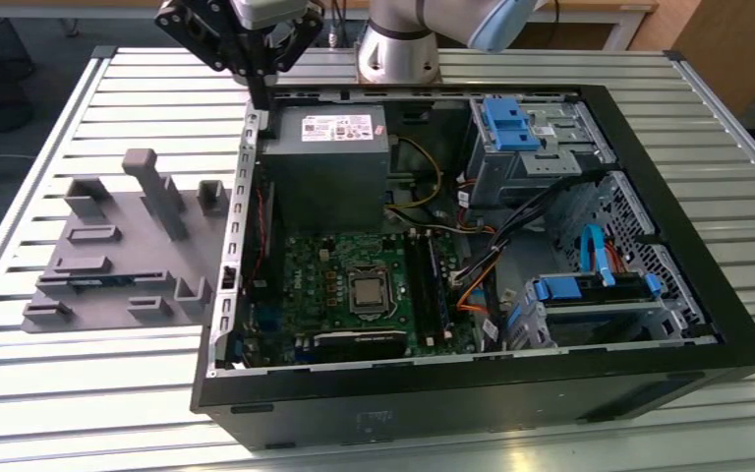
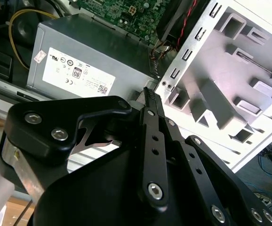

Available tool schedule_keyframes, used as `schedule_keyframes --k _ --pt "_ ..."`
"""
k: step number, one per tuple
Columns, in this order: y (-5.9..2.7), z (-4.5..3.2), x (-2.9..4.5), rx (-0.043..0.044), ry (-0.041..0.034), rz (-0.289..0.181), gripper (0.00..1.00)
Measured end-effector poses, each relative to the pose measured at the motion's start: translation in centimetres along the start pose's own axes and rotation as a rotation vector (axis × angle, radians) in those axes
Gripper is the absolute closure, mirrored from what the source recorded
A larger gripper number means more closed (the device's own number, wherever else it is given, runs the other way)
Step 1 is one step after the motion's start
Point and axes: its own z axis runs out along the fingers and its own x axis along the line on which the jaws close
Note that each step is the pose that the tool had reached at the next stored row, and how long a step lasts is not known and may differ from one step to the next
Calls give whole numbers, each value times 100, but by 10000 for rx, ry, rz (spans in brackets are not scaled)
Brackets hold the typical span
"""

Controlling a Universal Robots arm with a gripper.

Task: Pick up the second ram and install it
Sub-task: 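Reach for the second ram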

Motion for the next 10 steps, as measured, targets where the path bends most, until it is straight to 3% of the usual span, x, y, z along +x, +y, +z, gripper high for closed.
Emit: schedule_keyframes --k 10 --pt "-3 -1 39 0 0 0 89"
